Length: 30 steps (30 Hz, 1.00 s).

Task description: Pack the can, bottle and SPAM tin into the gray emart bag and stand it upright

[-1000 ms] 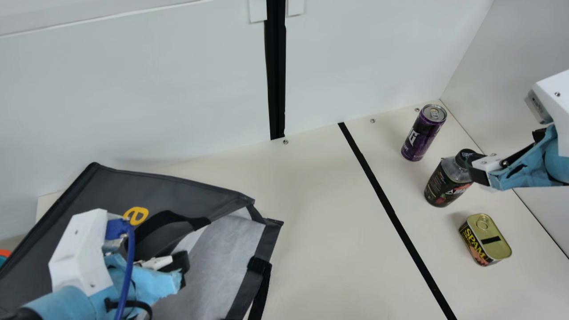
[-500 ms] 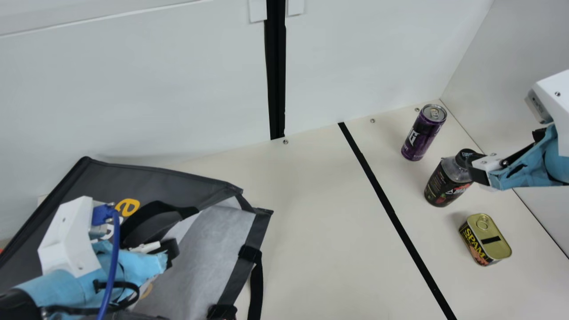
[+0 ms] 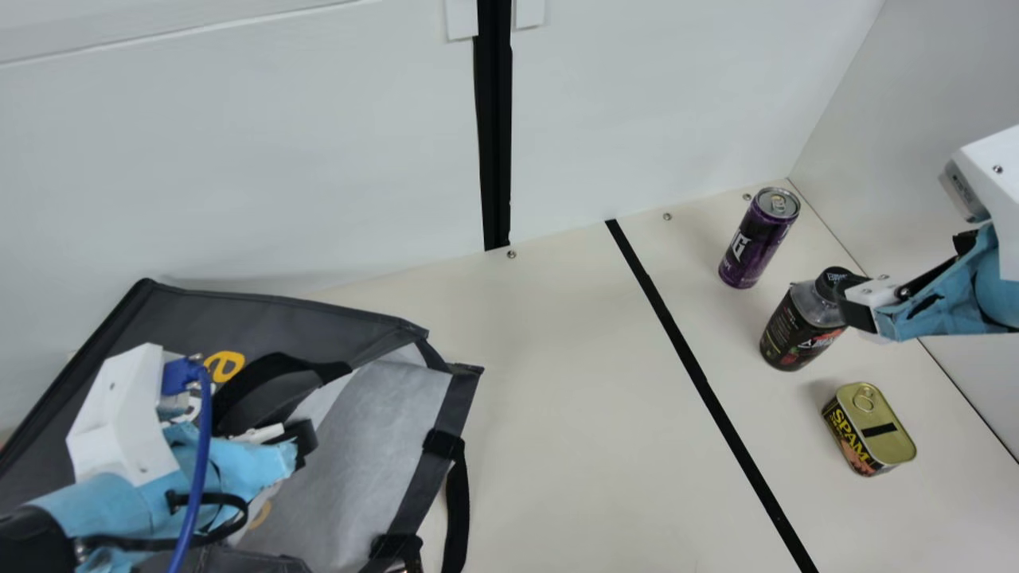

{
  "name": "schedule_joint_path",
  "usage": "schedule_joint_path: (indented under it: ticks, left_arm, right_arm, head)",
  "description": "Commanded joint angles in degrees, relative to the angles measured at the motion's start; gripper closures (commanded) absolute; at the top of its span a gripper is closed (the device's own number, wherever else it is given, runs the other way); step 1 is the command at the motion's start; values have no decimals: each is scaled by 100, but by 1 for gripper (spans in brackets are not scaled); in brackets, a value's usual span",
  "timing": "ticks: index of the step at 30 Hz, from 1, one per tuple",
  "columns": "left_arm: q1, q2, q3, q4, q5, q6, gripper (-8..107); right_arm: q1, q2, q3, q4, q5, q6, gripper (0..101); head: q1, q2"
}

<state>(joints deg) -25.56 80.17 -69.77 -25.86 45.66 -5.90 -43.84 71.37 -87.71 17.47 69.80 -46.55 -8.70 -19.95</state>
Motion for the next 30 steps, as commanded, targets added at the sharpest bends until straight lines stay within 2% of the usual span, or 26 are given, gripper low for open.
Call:
schedule_joint_path:
  ticks: [1,28,30]
  left_arm:
    - [0,0,0,0,0,0,107]
    - [0,0,0,0,0,0,107]
    - [0,0,0,0,0,0,107]
  right_arm:
    - [0,0,0,0,0,0,6]
    - [0,0,0,-6,0,0,6]
    - [135,-58,45,-102,-27,136,6]
  head:
    - [-130,-5]
    - [-130,-5]
    - [-130,-5]
